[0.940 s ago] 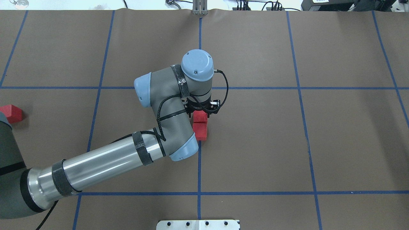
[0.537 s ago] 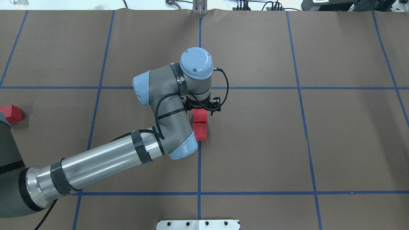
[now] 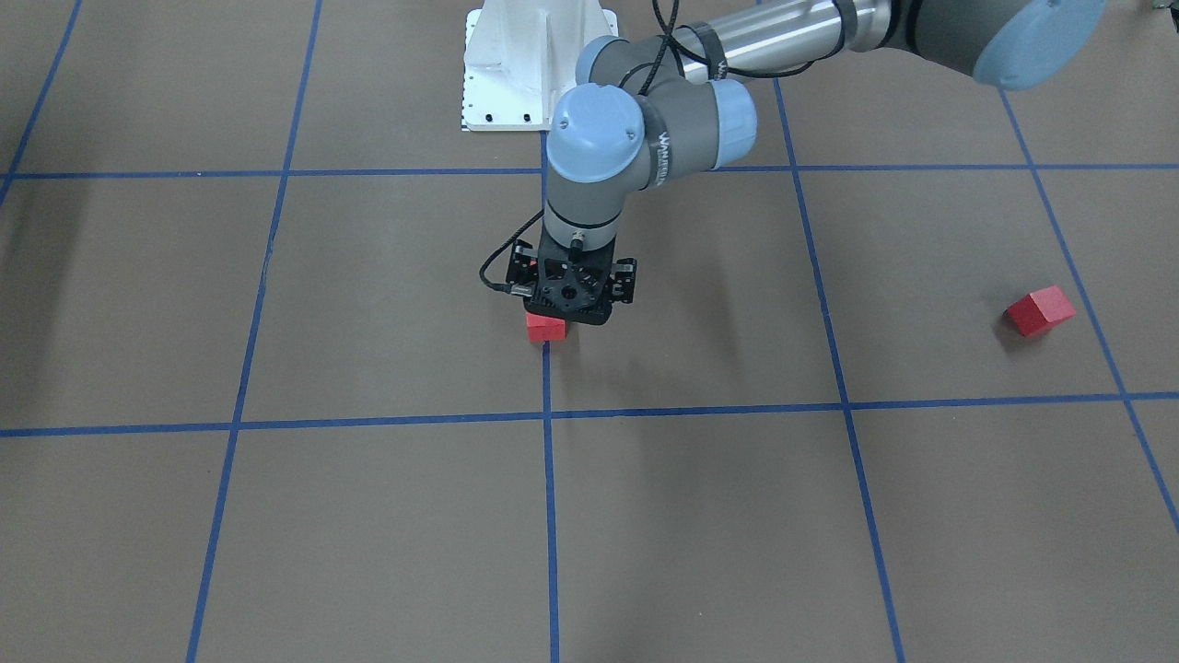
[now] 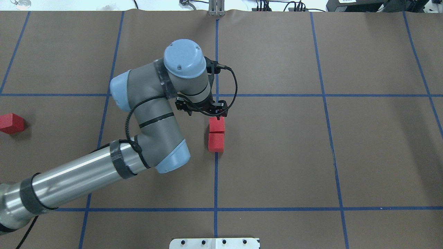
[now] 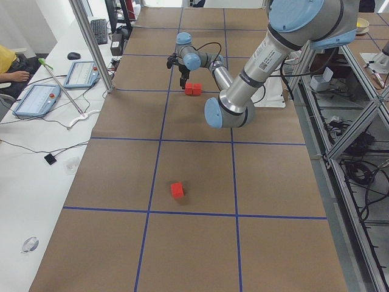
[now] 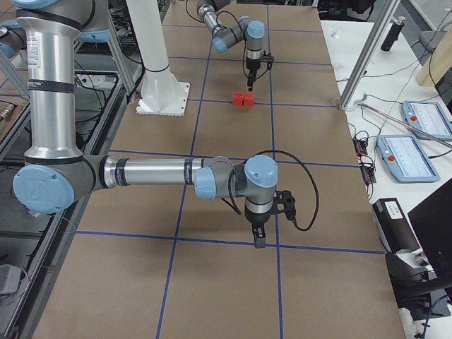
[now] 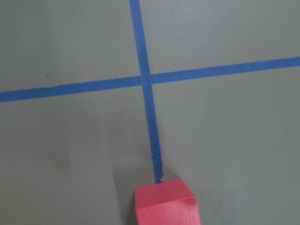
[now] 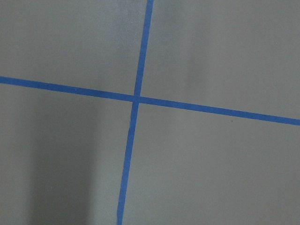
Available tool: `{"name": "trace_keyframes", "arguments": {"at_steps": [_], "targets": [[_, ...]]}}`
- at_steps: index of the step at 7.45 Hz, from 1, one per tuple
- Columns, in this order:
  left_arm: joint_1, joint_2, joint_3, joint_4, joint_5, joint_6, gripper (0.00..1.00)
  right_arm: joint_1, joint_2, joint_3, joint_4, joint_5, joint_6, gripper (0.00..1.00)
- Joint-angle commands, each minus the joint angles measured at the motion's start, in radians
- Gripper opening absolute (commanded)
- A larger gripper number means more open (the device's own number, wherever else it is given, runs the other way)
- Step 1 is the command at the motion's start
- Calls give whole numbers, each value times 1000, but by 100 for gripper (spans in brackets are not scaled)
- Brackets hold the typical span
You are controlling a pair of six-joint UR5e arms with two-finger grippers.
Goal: Form red blocks into L shape at center
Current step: 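Lower the cube against the center cube and open the left gripper, then move the left arm back toward the far red cube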
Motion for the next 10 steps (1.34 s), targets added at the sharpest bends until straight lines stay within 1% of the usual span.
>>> {"name": "trace_keyframes", "arguments": {"at_steps": [1, 2, 3, 4, 5, 6, 7, 8, 9, 10], "targets": [[-79, 264, -220, -4, -62, 232, 99, 0, 1, 1, 0, 0, 0, 99], [-140, 370, -274, -12, -109, 351, 99, 0, 1, 1, 0, 0, 0, 99], [-201, 473, -314, -18, -112, 486, 99, 0, -1, 0, 0, 0, 0, 99], [-278, 547, -316, -32, -149, 655, 99, 0, -1, 0, 0, 0, 0, 99], [-367, 613, -302, -38, -214, 819, 99, 0, -1, 0, 0, 0, 0, 99], [-437, 663, -287, -40, -247, 950, 99, 0, -1, 0, 0, 0, 0, 99], [-497, 706, -252, -41, -252, 1119, 99, 0, -1, 0, 0, 0, 0, 99], [-551, 716, -203, -49, -253, 1255, 99, 0, 1, 0, 0, 0, 0, 99], [-580, 752, -169, -110, -253, 1372, 99, 0, -1, 0, 0, 0, 0, 99], [-594, 779, -121, -200, -293, 1440, 99, 0, -1, 0, 0, 0, 0, 99]]}}
